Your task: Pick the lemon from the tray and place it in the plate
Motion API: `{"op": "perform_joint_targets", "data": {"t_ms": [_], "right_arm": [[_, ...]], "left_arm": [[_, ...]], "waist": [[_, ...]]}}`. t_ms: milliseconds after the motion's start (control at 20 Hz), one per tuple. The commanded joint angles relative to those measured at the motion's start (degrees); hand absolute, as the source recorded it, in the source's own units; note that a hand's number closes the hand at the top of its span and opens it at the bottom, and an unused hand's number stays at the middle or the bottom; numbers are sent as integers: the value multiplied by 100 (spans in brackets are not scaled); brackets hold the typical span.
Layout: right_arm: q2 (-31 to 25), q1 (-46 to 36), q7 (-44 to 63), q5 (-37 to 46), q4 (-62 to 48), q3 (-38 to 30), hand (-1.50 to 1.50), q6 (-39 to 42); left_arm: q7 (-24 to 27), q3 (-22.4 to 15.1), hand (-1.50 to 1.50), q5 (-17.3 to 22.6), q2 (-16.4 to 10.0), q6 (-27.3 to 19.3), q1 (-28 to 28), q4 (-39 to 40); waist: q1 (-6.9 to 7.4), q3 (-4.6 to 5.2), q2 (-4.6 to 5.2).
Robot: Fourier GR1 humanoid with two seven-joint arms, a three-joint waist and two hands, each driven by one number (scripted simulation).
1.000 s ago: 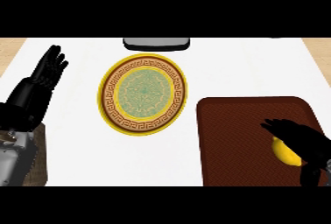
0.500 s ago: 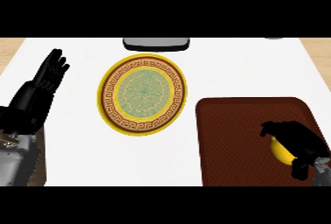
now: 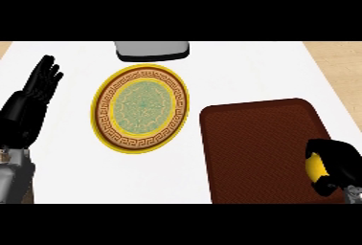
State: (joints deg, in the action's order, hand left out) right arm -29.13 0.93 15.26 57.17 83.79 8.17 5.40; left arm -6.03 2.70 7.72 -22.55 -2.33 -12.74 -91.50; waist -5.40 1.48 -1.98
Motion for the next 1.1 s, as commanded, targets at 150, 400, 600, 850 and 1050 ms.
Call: {"op": "perform_joint_targets", "data": {"t_ms": [150, 400, 600, 850, 1050], "right_arm": [[1253, 1060, 2550, 703, 1465, -99, 150, -714], [1983, 1469, 3515, 1539, 3481, 978, 150, -567], [2473, 1241, 3824, 2518, 4380, 2306, 150, -517], [2895, 123, 4865, 3110, 4429, 3529, 150, -452], [2905, -961, 6129, 3192, 3955, 4386, 150, -219]], "left_arm": [[50, 141, 0, 30, -85, 25, 148, -11], [-65, -54, 0, -3, 44, 13, 34, -235], [-10, -135, 0, -81, 95, 30, -90, -103], [31, -331, 0, -128, 285, 104, -295, 121], [-84, -39, 0, 81, 55, 300, -344, -7]], "waist": [[-92, -99, 25], [174, -114, 75], [338, -120, 114], [507, -132, 189], [603, -135, 196]]}}
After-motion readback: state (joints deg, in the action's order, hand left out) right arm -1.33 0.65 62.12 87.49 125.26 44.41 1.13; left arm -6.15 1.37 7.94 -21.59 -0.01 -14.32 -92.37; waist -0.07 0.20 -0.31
